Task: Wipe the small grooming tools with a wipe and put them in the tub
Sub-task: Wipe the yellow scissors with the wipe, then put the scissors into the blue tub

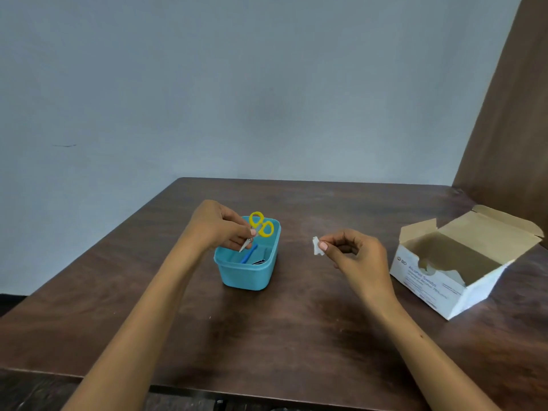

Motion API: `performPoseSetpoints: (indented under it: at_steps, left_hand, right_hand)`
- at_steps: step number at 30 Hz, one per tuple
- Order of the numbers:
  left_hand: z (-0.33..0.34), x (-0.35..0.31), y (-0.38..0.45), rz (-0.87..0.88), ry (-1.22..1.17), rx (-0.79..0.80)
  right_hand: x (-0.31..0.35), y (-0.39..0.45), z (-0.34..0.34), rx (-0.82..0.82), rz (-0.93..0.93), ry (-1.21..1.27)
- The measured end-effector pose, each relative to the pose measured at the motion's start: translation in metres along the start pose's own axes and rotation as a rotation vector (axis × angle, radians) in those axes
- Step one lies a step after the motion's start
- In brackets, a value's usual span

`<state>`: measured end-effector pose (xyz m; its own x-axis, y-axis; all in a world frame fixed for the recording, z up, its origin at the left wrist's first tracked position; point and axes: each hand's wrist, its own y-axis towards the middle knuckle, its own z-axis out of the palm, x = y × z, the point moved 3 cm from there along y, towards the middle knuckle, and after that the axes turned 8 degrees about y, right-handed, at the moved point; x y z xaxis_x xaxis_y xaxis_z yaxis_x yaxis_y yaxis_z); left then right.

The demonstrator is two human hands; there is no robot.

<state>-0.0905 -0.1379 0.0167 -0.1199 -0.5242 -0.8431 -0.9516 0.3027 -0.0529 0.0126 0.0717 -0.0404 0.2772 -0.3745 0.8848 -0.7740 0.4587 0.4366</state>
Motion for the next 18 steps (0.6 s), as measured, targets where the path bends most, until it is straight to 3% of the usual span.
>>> performPoseSetpoints:
  at_steps: [10, 18]
  left_hand:
    - [0.015, 0.018, 0.017, 0.024, 0.153, -0.085]
    - [0.032, 0.011, 0.011, 0.270, 0.474, -0.233]
  right_hand:
    - [-0.002, -0.001, 0.000, 0.043, -0.028, -0.075]
    - [0.001, -0.002, 0.000, 0.044, -0.034, -0.117]
